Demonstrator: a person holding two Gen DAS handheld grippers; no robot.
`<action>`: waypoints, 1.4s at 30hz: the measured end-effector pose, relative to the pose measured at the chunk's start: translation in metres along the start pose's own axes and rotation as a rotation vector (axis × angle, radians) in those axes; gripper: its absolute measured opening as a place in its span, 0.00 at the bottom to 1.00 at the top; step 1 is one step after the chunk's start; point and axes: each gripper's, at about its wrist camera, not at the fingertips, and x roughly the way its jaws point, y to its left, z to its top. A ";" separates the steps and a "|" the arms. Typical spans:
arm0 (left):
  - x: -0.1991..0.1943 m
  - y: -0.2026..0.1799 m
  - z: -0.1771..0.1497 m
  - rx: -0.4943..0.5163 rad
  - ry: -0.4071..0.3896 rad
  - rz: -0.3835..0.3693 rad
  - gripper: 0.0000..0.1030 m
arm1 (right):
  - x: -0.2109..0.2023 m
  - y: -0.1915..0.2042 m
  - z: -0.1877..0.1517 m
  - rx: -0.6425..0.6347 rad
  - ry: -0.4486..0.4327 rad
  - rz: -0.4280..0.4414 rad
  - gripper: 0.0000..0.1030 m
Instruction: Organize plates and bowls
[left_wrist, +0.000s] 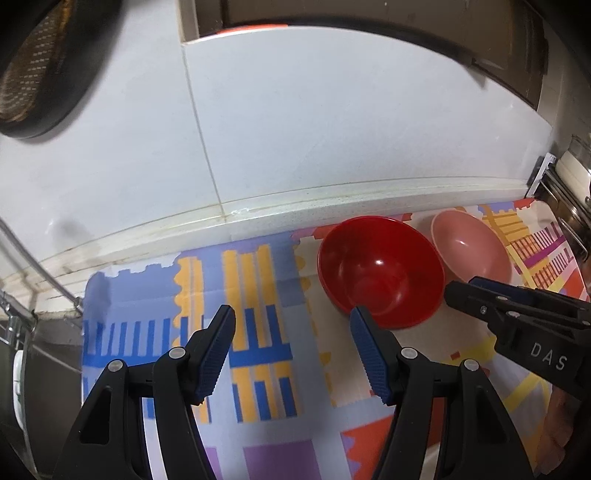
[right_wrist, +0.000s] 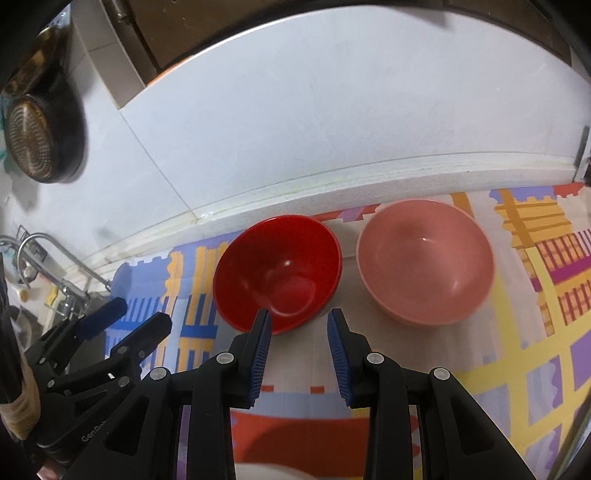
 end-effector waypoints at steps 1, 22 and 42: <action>0.005 0.000 0.002 0.000 0.008 -0.001 0.62 | 0.003 0.000 0.001 0.004 0.004 0.001 0.32; 0.080 -0.008 0.022 0.006 0.092 -0.011 0.51 | 0.046 -0.020 0.018 0.077 0.035 -0.037 0.31; 0.086 -0.021 0.021 0.004 0.140 -0.056 0.13 | 0.048 -0.024 0.019 0.097 0.062 -0.048 0.13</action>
